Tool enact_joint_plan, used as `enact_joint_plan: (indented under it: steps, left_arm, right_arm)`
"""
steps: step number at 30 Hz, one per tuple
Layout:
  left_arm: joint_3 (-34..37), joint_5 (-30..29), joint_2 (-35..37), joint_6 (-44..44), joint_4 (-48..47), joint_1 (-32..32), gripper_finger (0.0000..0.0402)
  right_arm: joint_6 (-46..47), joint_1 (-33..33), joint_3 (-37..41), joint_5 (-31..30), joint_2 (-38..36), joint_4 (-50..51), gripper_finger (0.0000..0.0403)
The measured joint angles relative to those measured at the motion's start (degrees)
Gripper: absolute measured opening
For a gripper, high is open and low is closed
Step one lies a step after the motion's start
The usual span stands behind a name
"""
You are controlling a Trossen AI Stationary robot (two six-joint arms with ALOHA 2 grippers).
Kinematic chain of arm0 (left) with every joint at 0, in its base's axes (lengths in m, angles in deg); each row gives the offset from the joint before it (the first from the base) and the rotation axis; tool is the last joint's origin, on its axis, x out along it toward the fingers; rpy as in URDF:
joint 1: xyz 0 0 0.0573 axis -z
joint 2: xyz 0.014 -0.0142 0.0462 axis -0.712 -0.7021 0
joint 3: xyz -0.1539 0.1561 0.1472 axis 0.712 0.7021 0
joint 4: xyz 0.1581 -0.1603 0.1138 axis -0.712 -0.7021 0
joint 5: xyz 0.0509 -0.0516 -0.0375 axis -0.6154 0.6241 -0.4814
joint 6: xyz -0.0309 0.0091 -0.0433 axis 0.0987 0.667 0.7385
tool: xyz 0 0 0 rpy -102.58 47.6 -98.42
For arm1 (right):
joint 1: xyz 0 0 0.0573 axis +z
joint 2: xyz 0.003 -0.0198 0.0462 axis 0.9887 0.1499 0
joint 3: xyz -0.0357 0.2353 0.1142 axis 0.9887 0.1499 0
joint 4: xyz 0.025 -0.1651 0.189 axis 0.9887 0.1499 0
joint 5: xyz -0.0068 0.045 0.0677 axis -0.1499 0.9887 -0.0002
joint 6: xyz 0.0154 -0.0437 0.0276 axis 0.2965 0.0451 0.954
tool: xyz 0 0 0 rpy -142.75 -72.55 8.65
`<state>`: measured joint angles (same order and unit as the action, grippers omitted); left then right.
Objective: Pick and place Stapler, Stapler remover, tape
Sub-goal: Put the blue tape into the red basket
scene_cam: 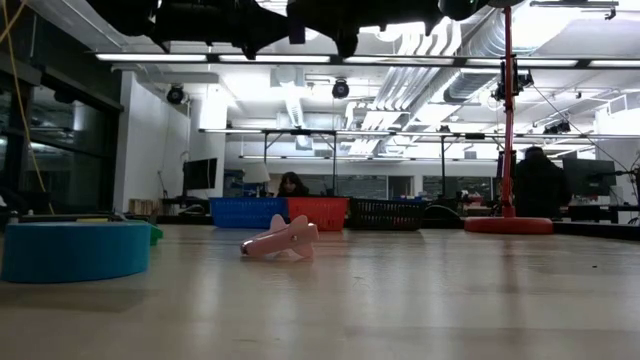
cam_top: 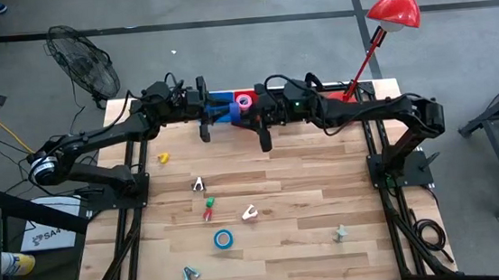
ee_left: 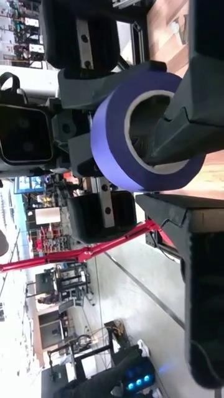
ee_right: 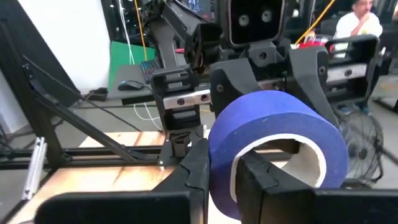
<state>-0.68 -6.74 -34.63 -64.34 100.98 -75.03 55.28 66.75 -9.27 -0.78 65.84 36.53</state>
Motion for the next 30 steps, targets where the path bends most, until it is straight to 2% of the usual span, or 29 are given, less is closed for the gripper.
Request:
enact_joint_plan:
  steps: [6, 12, 17, 22, 30]
  left_arm:
    - [0.0, 0.0, 0.2, -2.0, -1.5, 0.0, 0.0114]
    - [0.0, -0.1, 0.3, -3.4, -4.9, 0.0, 0.0170]
    - [0.0, -2.4, 2.7, -6.6, -10.5, 0.0, 0.0212]
    - [0.0, -6.9, 6.5, -7.9, -17.4, -1.1, 0.0220]
    - [0.0, -7.0, 11.5, -7.5, -21.1, -5.1, 0.0220]
  right_arm:
    - [2.0, -1.2, 0.0, 0.5, -0.7, 3.7, 0.0034]
    - [2.1, -3.4, 0.1, 0.3, -2.6, 9.2, 0.0034]
    - [2.5, -5.9, -0.8, 0.2, -2.9, 17.9, 0.0034]
    - [1.3, -8.4, -4.2, -1.8, -2.4, 25.8, 0.0034]
    - [-1.1, -13.7, -9.1, -2.0, 0.2, 33.9, 0.0034]
